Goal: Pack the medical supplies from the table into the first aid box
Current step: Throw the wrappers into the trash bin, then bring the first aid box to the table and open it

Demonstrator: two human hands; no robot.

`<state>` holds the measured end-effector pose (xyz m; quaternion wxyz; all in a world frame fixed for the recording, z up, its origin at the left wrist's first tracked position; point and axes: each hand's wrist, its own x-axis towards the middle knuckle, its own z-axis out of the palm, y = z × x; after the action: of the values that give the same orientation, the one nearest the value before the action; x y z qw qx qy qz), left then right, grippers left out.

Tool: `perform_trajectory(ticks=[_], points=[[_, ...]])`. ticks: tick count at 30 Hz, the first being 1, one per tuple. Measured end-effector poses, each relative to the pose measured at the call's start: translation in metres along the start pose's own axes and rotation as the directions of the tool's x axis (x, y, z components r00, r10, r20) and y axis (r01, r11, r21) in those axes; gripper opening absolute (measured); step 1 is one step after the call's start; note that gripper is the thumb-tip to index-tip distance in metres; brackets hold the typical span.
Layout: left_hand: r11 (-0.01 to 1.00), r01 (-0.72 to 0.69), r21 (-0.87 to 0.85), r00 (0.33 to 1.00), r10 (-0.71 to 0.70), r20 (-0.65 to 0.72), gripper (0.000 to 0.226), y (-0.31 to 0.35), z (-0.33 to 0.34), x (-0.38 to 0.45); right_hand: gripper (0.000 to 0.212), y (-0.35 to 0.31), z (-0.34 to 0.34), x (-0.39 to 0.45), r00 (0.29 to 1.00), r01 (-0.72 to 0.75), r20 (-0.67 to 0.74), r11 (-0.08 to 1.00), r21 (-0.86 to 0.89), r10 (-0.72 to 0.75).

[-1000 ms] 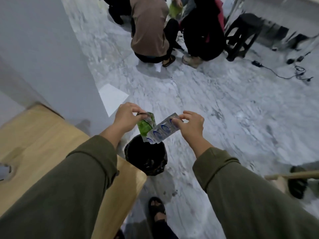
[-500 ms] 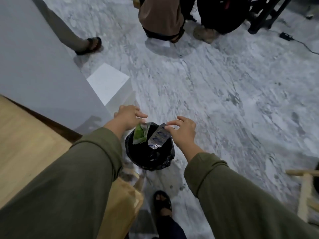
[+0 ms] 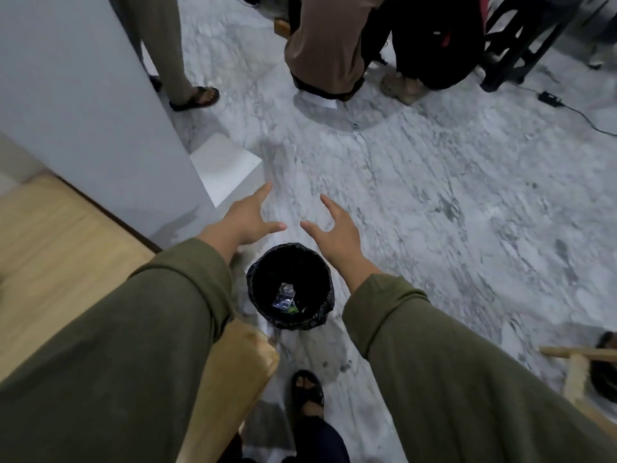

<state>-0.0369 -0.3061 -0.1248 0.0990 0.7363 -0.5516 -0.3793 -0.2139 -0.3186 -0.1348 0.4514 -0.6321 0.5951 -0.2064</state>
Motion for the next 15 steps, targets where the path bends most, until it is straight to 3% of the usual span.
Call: perform_trajectory(ticks=[6, 15], points=[[0.985, -0.020, 0.172, 0.999, 0.027, -0.035, 0.097, 0.030, -0.056, -0.054, 0.074, -0.066, -0.026, -0.015, 0.992, 0.118, 0.089, 0.940, -0.320, -0.095], [0.973, 0.149, 0.176, 0.940, -0.084, -0.331, 0.093, 0.029, -0.163, -0.175, 0.070, -0.205, -0.017, -0.056, 0.899, 0.429, 0.267, 0.824, -0.370, -0.348]])
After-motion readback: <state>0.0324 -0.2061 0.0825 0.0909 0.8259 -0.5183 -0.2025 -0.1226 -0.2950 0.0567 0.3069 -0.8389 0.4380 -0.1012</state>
